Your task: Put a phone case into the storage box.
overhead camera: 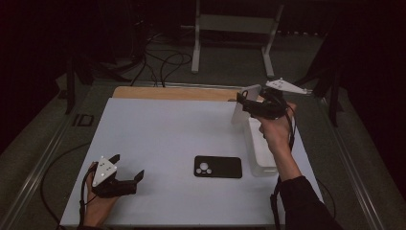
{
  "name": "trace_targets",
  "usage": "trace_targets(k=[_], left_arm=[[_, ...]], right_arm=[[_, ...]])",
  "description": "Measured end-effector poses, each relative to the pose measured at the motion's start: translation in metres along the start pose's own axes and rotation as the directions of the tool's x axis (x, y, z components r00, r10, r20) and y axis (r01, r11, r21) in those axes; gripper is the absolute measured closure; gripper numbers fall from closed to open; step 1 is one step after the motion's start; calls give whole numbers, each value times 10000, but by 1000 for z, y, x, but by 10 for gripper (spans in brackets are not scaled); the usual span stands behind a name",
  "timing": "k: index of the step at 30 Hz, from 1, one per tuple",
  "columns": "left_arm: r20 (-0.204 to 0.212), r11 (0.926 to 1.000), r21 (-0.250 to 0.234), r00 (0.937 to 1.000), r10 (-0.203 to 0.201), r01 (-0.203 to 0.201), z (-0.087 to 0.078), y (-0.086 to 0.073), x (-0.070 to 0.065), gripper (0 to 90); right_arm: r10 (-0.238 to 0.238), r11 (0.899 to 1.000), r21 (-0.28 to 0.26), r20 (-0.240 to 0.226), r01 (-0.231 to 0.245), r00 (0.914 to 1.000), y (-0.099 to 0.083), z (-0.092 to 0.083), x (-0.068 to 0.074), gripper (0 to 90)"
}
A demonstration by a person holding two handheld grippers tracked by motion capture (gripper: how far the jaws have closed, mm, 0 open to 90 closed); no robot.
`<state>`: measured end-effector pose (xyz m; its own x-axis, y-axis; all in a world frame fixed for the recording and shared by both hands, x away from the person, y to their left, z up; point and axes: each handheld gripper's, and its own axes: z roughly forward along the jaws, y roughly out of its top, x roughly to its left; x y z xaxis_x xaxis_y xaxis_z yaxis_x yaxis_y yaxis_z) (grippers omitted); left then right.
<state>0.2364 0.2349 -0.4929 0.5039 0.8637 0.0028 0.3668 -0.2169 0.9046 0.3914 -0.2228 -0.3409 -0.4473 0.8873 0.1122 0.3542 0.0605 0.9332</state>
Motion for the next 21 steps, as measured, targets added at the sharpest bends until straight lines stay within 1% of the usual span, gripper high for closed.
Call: trace_targets(k=[5,6,9,18,21], left_arm=[[-12,10000,-17,10000,-5,5,0,0,0,0],[-10,10000,-16,10000,-6,6,0,0,0,0],[-7,10000,-13,10000,-5,5,0,0,0,0],[-20,10000,-29,10000,-8,8,0,0,0,0],[-18,10000,-36,10000,1,-1,-1,0,0,0]], right_arm=[[30,10000,30,168,-30,9999,0,3,-5,167],[15,10000,35,287,-16,9996,1,4,-7,167],[29,10000,57,310,-31,9995,1,5,-8,167],[101,9999,102,801,-110,9967,2,13,-20,167],[69,9999,132,874,-81,9961,2,14,-22,167]])
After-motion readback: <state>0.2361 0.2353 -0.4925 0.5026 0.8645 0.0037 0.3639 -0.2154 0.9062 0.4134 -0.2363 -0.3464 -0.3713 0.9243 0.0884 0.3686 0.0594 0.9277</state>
